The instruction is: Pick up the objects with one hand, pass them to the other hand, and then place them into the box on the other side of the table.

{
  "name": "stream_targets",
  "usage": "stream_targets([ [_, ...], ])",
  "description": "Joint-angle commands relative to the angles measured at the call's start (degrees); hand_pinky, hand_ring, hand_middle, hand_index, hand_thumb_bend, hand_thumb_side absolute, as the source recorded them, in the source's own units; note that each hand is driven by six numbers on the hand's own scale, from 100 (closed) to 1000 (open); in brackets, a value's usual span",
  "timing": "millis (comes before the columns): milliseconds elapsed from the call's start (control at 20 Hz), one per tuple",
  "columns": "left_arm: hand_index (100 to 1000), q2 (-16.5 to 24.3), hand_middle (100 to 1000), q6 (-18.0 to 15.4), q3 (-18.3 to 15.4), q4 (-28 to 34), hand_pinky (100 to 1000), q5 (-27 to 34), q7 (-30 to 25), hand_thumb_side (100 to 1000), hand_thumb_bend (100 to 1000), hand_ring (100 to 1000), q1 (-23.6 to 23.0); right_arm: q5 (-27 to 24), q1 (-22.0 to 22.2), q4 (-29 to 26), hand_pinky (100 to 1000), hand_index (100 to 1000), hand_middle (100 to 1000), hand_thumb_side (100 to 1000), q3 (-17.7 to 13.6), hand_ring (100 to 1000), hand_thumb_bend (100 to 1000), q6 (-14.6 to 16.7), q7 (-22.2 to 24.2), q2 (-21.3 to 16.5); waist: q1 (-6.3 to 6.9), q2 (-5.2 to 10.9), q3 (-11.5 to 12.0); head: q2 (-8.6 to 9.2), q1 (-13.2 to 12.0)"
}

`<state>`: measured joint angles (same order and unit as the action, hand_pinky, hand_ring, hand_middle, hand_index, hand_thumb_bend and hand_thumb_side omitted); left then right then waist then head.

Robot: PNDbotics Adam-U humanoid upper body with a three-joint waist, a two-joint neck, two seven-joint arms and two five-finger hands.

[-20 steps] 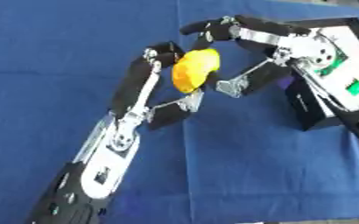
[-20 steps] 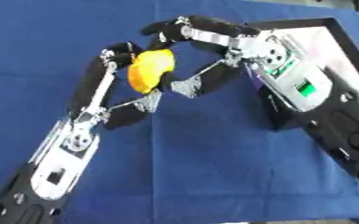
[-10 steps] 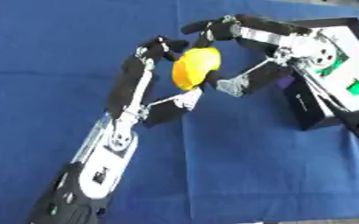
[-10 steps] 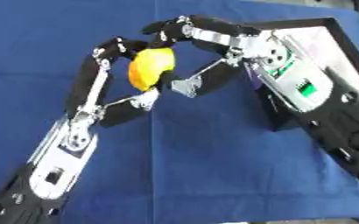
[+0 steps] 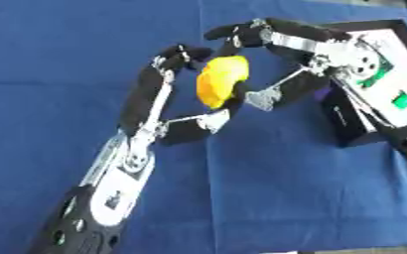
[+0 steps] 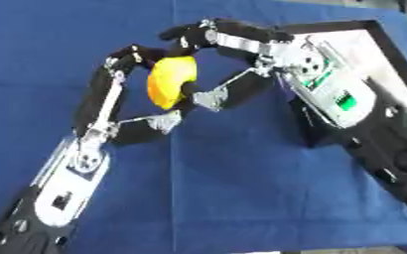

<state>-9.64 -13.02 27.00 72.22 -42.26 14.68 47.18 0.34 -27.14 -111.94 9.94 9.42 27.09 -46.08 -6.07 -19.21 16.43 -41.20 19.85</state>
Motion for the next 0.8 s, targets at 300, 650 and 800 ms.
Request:
stream_targets([
  [300, 784, -0.2, 644, -1.9, -0.5, 0.2, 813, -2.4, 0.0, 522, 624, 641, 0.2, -1.2, 0.8, -1.8, 788, 728, 533, 217, -1.8, 1000, 100, -0.6, -3.0, -2.0, -0.13, 1.91, -0.3, -0.48, 0.3],
  [650, 772, 1.1, 635, -0.8, -2.1, -0.6, 809, -1.9, 1.4, 491, 544, 631, -1.5, -3.1, 3.6, -2.5, 792, 729, 535, 259, -3.9, 1000, 100, -0.7, -5.2, -2.6, 0.31, 3.44, -2.4, -1.51, -2.1],
  [800, 766, 2.7, 633, 0.6, -3.2, -0.5, 809, -1.9, 2.4, 474, 511, 627, -2.6, -5.6, 6.3, -2.6, 794, 730, 536, 313, -6.4, 1000, 100, -0.7, -7.6, -3.5, 0.83, 4.59, -3.8, -2.0, -3.0],
])
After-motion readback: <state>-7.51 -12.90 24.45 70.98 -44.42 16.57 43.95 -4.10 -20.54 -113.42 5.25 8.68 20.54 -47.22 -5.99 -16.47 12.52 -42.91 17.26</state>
